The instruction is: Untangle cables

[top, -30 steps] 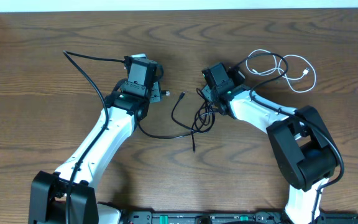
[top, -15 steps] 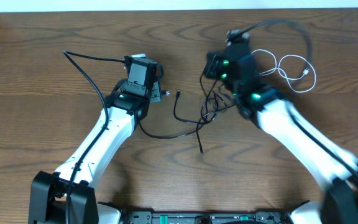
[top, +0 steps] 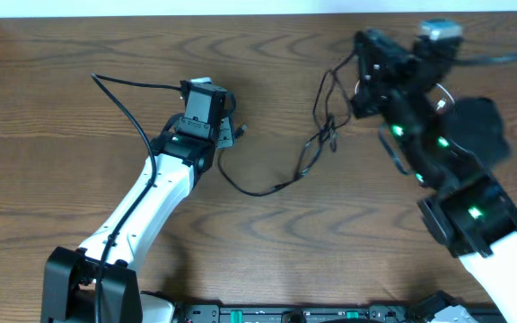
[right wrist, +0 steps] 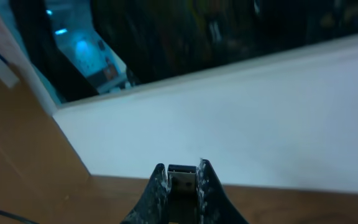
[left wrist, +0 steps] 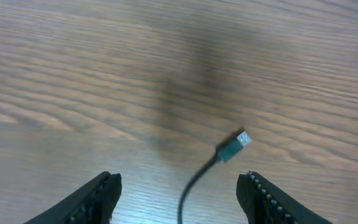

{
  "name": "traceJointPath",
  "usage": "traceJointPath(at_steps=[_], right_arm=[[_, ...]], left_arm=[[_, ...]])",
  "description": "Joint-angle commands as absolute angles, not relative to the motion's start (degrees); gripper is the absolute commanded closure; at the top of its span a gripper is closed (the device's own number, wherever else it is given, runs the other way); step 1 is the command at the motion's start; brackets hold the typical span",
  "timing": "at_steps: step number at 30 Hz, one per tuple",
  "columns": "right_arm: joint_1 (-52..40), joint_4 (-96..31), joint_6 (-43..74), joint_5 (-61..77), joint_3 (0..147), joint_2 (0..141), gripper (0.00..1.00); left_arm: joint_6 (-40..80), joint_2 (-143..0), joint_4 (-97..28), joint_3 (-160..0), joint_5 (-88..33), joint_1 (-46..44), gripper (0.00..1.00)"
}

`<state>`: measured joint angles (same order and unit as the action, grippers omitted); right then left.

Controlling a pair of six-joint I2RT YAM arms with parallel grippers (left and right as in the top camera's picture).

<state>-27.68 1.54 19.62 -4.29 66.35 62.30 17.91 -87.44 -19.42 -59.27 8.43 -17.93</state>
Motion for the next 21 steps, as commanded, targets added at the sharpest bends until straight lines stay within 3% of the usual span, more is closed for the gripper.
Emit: traceJointPath(at_steps=[1, 8, 21], right_arm=[[-26.98, 1.58, 16.53, -3.64, 66.67, 62.59, 0.99], [-26.94, 7.86, 21.50, 4.69, 66.67, 62.57, 0.99], [-24.88, 16.95, 28.93, 18.39, 66.67, 62.57, 0.99]], left_arm=[[14.55, -87.35, -17.74, -59.13, -5.58, -16.95, 0.35], [1.39, -88.03, -11.60, -59.13, -46.00, -16.73, 0.35], [-0.05, -90.61, -10.37, -59.13, -55.77, -16.73, 0.29]])
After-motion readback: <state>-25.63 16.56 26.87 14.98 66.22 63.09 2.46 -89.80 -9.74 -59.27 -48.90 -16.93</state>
